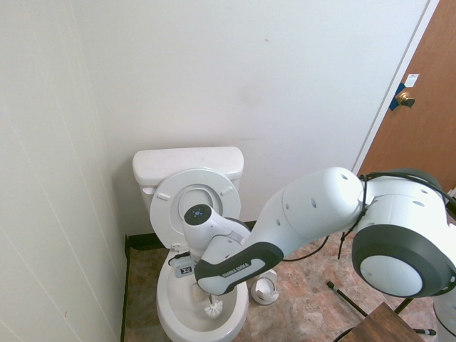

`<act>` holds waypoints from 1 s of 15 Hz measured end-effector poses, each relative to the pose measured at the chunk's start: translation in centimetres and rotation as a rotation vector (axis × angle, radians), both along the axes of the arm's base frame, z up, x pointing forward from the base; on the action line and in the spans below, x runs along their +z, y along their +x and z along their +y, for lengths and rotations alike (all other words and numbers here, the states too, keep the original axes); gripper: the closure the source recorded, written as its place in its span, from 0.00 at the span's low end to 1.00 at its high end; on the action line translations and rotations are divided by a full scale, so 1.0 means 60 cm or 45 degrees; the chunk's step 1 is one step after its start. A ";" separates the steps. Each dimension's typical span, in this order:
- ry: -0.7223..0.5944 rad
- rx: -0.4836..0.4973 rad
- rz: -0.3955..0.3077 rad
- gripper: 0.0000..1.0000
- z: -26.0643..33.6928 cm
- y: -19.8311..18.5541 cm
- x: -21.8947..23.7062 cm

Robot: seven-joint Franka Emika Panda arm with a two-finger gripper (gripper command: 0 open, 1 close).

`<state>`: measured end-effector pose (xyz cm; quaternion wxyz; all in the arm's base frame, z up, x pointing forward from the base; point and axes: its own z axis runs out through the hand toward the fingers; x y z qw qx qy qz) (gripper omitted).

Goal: Clean the toilet

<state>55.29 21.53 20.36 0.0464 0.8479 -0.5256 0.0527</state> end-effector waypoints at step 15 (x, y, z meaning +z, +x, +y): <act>-0.043 -0.217 -0.240 1.00 -0.164 0.185 0.002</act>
